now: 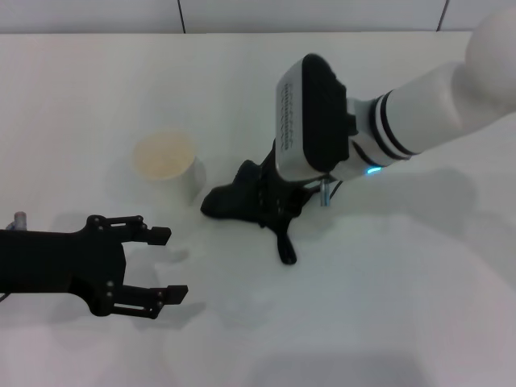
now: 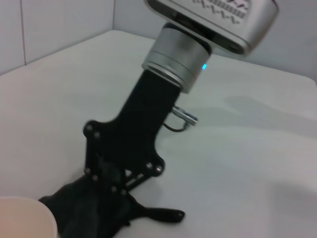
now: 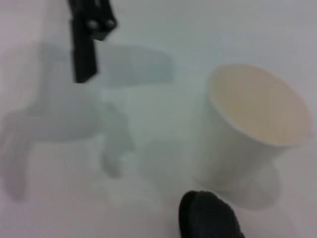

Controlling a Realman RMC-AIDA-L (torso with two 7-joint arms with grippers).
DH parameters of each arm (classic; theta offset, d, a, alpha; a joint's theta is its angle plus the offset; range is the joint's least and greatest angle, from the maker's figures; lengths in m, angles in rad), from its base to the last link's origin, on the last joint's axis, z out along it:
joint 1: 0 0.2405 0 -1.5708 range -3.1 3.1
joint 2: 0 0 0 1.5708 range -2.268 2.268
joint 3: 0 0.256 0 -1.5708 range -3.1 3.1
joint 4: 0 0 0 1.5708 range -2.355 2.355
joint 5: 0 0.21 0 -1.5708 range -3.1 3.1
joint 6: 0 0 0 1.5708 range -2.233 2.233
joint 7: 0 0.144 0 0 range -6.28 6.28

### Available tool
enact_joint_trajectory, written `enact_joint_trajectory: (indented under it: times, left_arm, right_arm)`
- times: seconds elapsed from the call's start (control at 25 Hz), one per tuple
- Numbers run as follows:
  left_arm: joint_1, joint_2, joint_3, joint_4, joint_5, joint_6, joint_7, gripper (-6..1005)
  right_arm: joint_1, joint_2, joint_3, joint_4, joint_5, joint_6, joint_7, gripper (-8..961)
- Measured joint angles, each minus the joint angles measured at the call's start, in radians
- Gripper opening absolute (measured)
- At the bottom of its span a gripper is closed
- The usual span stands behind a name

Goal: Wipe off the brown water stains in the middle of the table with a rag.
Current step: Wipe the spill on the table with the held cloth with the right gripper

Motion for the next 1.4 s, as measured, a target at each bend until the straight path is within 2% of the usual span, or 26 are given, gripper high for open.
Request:
enact_joint_trajectory:
  times: [0.44, 0.64, 0.76, 1.16, 1.4]
  left_arm:
    - [-0.007, 0.000, 0.000, 0.000, 0.000, -0.001, 0.000, 861]
    - [-0.008, 0.000, 0.000, 0.000, 0.000, -0.002, 0.001, 862]
    - [-0.007, 0.000, 0.000, 0.000, 0.000, -0.003, 0.002, 861]
    - [-0.007, 0.000, 0.000, 0.000, -0.001, -0.003, 0.002, 861]
    - [-0.007, 0.000, -0.007, 0.000, -0.002, -0.003, 0.002, 861]
  right_arm:
    - [0.010, 0.003, -0.169, -0.056, 0.114, -0.032, 0.000, 73]
    - [0.010, 0.003, -0.204, -0.072, 0.128, -0.026, -0.003, 75]
    - [0.012, 0.002, -0.179, -0.063, 0.126, -0.019, -0.015, 76]
    - [0.008, -0.003, 0.019, 0.031, 0.119, -0.019, -0.132, 80]
    - [0.004, -0.012, 0.107, 0.030, 0.119, -0.121, -0.168, 82]
